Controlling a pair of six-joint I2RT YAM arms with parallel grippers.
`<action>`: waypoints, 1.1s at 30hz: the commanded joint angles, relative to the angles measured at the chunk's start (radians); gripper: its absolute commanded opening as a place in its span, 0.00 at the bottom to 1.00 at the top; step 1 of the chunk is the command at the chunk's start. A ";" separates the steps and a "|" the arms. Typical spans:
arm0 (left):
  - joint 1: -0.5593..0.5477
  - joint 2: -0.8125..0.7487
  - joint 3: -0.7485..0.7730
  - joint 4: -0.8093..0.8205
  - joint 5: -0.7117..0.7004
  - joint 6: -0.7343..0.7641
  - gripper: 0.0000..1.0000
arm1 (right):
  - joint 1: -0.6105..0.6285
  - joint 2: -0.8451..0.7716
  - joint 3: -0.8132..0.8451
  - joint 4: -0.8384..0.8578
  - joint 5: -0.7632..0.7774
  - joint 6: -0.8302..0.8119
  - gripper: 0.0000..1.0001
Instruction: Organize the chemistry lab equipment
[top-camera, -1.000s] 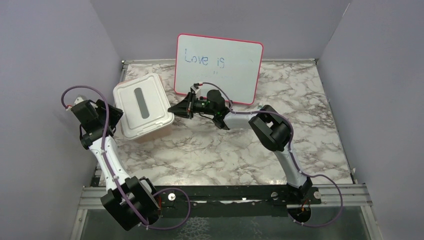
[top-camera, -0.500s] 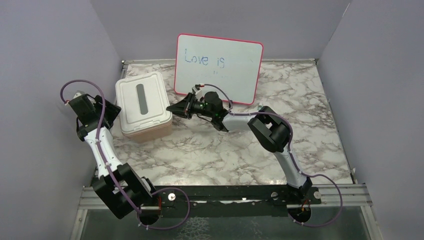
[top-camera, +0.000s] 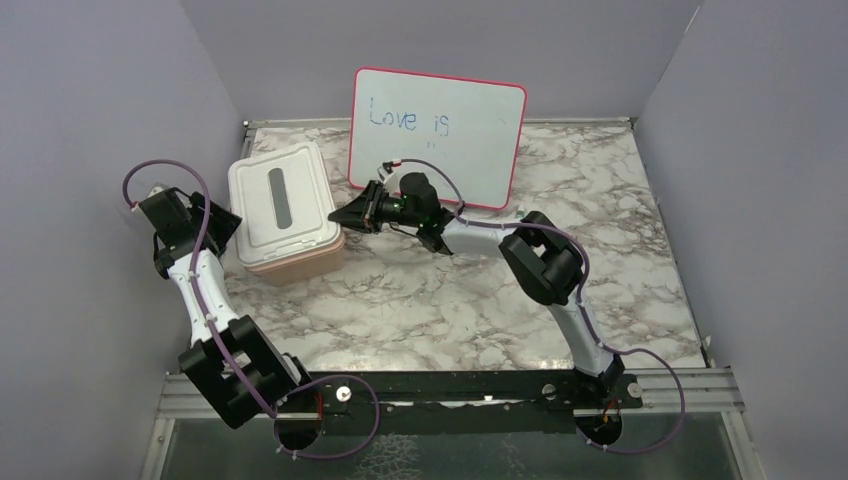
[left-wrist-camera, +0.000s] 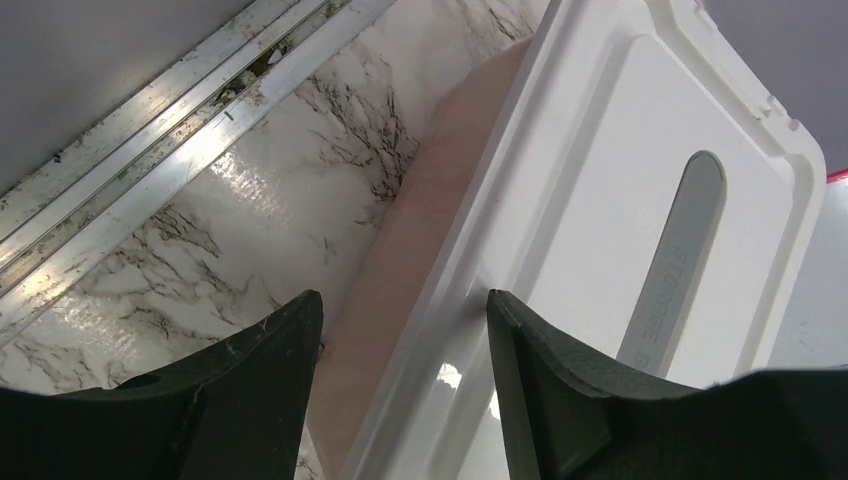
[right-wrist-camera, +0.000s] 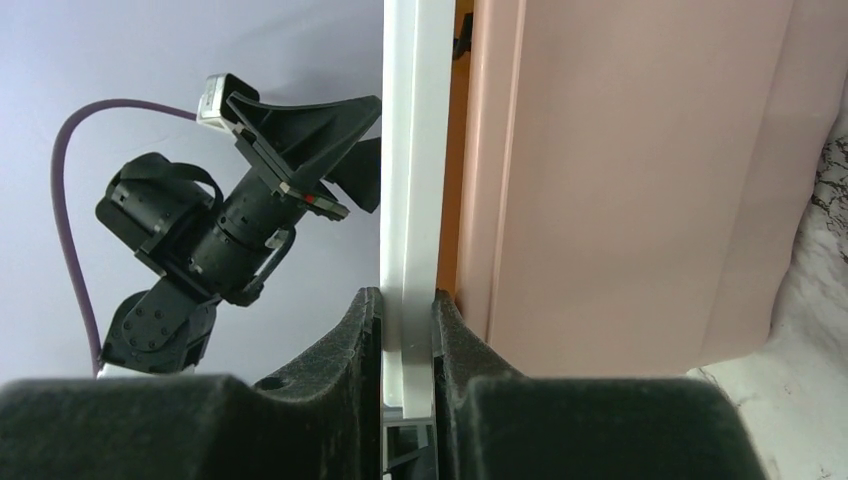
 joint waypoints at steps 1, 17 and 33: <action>0.007 0.014 -0.004 0.037 0.030 0.013 0.64 | 0.009 -0.012 0.021 -0.172 -0.007 -0.120 0.20; 0.007 -0.147 -0.109 0.044 -0.062 -0.048 0.64 | 0.008 -0.141 0.085 -0.508 0.065 -0.355 0.47; 0.007 -0.100 -0.003 -0.031 -0.069 0.043 0.58 | 0.007 -0.156 0.113 -0.634 0.140 -0.515 0.51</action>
